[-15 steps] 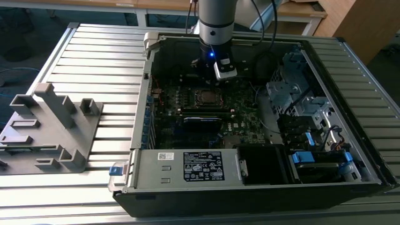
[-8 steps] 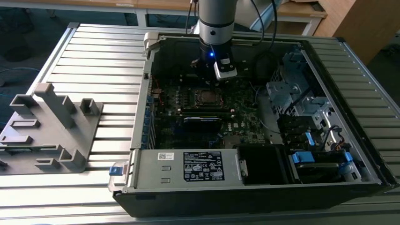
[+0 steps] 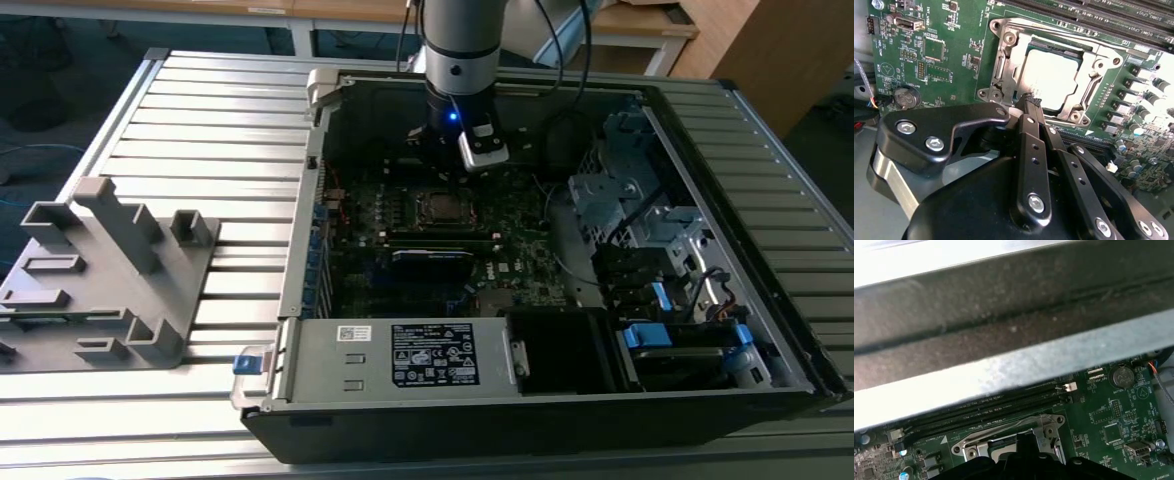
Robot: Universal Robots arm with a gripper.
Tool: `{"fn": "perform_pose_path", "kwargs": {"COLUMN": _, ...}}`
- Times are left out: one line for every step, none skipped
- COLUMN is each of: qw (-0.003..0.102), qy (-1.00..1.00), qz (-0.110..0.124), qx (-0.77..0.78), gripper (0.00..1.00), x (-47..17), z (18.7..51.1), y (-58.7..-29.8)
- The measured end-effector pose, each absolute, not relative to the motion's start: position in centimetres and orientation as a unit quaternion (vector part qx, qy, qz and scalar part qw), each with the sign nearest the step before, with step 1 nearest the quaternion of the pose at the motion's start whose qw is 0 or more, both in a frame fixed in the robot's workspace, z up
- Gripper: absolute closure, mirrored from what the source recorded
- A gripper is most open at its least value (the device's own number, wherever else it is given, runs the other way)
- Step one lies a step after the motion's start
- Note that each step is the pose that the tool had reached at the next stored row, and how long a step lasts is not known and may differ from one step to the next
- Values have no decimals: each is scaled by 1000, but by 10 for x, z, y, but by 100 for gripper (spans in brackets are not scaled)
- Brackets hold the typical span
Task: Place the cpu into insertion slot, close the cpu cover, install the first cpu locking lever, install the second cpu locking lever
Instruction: 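Install the first cpu locking lever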
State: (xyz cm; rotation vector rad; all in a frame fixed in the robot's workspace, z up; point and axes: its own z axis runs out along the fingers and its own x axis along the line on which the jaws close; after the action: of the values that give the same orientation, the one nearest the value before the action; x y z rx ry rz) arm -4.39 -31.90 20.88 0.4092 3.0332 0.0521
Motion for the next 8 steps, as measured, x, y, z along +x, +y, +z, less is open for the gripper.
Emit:
{"fn": "perform_pose_path", "kwargs": {"qw": 40, "qy": 990, "qz": 17, "qx": 133, "gripper": 90, "x": -44, "z": 209, "y": -319}}
{"fn": "perform_pose_path", "kwargs": {"qw": 40, "qy": 990, "qz": 17, "qx": 133, "gripper": 90, "x": -44, "z": 209, "y": -319}}
{"fn": "perform_pose_path", "kwargs": {"qw": 40, "qy": 990, "qz": 17, "qx": 133, "gripper": 90, "x": -44, "z": 209, "y": -319}}
{"fn": "perform_pose_path", "kwargs": {"qw": 40, "qy": 990, "qz": 17, "qx": 133, "gripper": 90, "x": -44, "z": 209, "y": -319}}
{"fn": "perform_pose_path", "kwargs": {"qw": 40, "qy": 990, "qz": 17, "qx": 133, "gripper": 90, "x": -44, "z": 209, "y": -319}}
{"fn": "perform_pose_path", "kwargs": {"qw": 40, "qy": 990, "qz": 17, "qx": 133, "gripper": 90, "x": -44, "z": 209, "y": -319}}
{"fn": "perform_pose_path", "kwargs": {"qw": 40, "qy": 990, "qz": 17, "qx": 133, "gripper": 90, "x": -44, "z": 209, "y": -319}}
{"fn": "perform_pose_path", "kwargs": {"qw": 40, "qy": 990, "qz": 17, "qx": 132, "gripper": 90, "x": -44, "z": 209, "y": -319}}
